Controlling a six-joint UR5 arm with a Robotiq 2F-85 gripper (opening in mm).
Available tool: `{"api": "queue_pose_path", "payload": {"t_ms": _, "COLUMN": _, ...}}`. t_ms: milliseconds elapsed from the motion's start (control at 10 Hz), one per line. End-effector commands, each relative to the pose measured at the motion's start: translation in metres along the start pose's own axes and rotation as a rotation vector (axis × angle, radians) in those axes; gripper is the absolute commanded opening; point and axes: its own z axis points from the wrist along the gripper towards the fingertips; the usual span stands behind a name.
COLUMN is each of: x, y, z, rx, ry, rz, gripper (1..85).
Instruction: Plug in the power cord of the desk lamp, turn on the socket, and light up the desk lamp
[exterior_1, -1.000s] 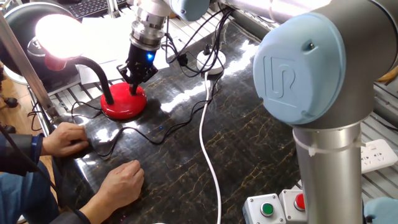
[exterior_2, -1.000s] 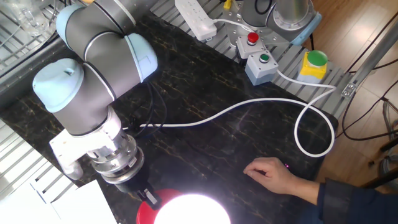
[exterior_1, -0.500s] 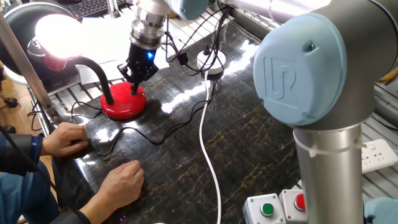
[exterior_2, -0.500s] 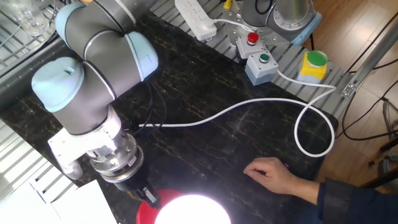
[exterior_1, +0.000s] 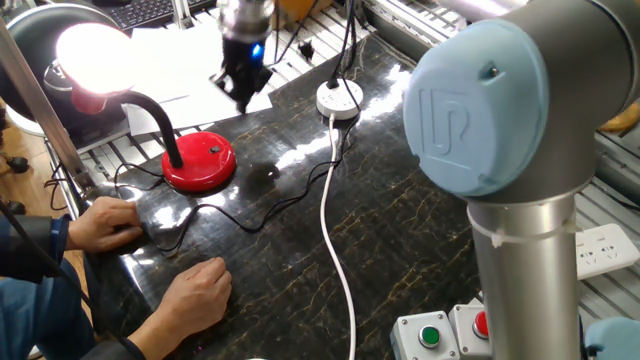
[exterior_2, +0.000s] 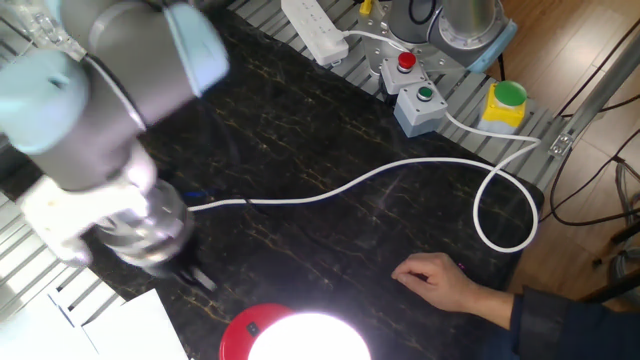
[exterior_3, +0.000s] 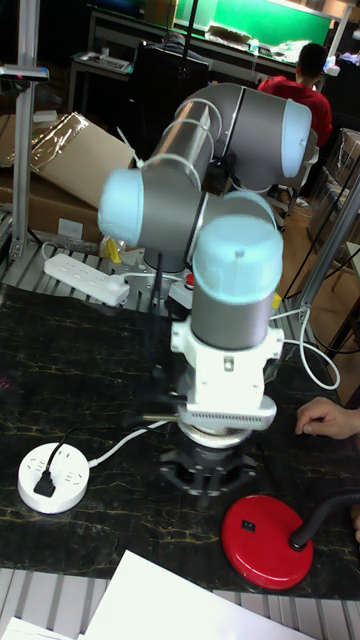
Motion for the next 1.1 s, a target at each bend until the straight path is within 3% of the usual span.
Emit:
{"api": "queue_pose_path", "payload": {"t_ms": 0, "x": -0.014, "y": -0.050, "z": -0.035, "rx": 0.067, "ry": -0.075, "rz": -0.042, "gripper": 1.0}}
{"api": "queue_pose_path", "payload": {"t_ms": 100, "x": 0.002, "y": -0.065, "z": -0.046, "rx": 0.107, "ry": -0.048, "rz": -0.048, "gripper": 1.0}}
{"api": "queue_pose_path", "payload": {"t_ms": 200, "x": 0.023, "y": -0.068, "z": -0.061, "rx": 0.091, "ry": -0.021, "rz": -0.046, "gripper": 1.0}}
{"api": "queue_pose_path", "payload": {"t_ms": 400, "x": 0.043, "y": -0.071, "z": -0.079, "rx": 0.068, "ry": -0.035, "rz": -0.047, "gripper": 1.0}}
{"api": "queue_pose_path", "payload": {"t_ms": 1000, "x": 0.033, "y": -0.060, "z": -0.082, "rx": 0.053, "ry": -0.076, "rz": -0.032, "gripper": 1.0}}
